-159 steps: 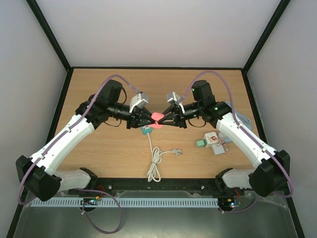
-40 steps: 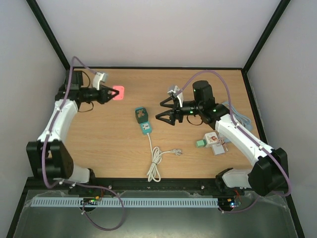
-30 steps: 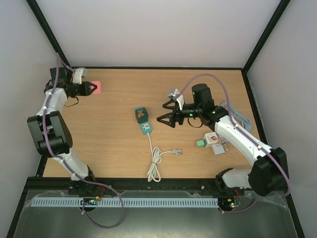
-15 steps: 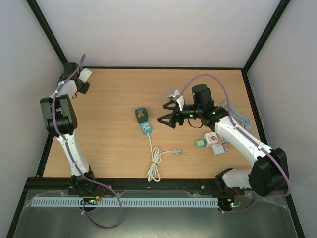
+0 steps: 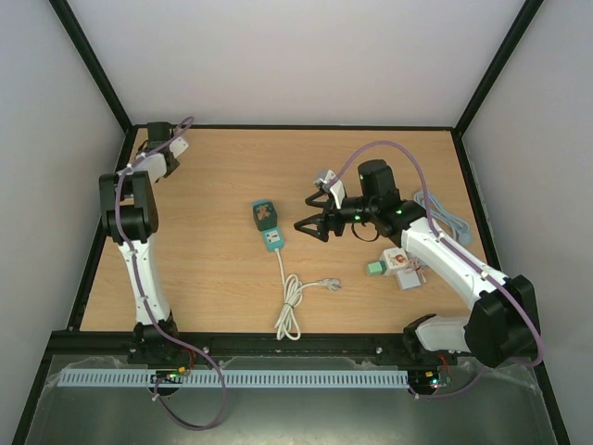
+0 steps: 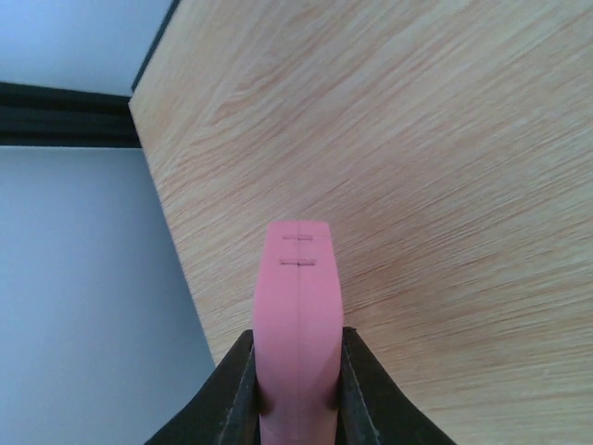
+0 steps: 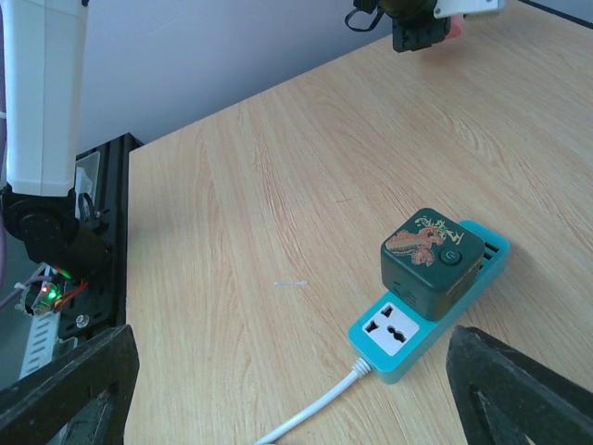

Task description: Pull the plug off the socket

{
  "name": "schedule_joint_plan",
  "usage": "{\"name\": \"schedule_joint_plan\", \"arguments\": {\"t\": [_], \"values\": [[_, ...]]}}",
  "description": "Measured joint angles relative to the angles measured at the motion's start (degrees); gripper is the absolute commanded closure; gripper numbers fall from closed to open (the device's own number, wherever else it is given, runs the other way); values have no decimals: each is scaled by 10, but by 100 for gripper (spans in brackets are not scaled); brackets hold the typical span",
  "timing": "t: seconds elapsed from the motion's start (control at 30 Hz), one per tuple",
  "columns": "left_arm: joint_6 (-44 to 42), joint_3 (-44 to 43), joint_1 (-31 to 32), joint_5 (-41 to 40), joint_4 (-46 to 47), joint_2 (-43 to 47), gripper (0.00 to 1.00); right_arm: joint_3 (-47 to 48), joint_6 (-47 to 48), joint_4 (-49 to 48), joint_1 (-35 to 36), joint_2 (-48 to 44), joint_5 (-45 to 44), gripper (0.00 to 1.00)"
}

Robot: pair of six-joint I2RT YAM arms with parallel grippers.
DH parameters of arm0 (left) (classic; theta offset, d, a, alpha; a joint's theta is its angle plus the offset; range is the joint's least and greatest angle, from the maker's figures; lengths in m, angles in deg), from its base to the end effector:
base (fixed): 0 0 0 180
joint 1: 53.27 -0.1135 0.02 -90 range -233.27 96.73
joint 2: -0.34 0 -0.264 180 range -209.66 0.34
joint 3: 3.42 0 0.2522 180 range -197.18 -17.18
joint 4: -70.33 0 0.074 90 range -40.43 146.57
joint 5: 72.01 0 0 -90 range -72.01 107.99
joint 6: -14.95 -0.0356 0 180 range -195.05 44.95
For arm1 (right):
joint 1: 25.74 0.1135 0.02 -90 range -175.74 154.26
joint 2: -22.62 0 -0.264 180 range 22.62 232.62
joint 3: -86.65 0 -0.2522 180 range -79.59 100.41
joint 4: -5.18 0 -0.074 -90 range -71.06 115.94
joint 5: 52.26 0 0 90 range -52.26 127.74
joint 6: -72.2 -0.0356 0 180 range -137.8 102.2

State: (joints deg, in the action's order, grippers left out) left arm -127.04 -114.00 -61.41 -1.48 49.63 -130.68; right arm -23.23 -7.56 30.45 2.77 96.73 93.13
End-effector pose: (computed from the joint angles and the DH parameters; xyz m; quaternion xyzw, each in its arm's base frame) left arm 0.5038 0.0840 0.1538 0.2702 0.8586 0.3375 0.2757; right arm 0.2334 0.1601 0.3038 -0.4751 0.6427 0.4670 0.3783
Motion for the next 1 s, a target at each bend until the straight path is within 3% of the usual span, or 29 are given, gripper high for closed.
{"name": "schedule_joint_plan", "arguments": {"t": [0.13,0.27,0.53,0.83,1.0], "values": [[-10,-12,8,-20,3,-22,79,0,0,0,0,2,0,11],[-8,-35,8,-26,-6,-35,58,0,0,0,0,6,1,11],[14,-38,8,5,-57,-30,36,0,0,-1,0,6,3,11],[58,-35,7,107,-170,39,12,-29,-2,-21,0,6,-14,11],[87,-25,7,208,-233,115,8,-67,-16,-59,0,6,-57,11]]}}
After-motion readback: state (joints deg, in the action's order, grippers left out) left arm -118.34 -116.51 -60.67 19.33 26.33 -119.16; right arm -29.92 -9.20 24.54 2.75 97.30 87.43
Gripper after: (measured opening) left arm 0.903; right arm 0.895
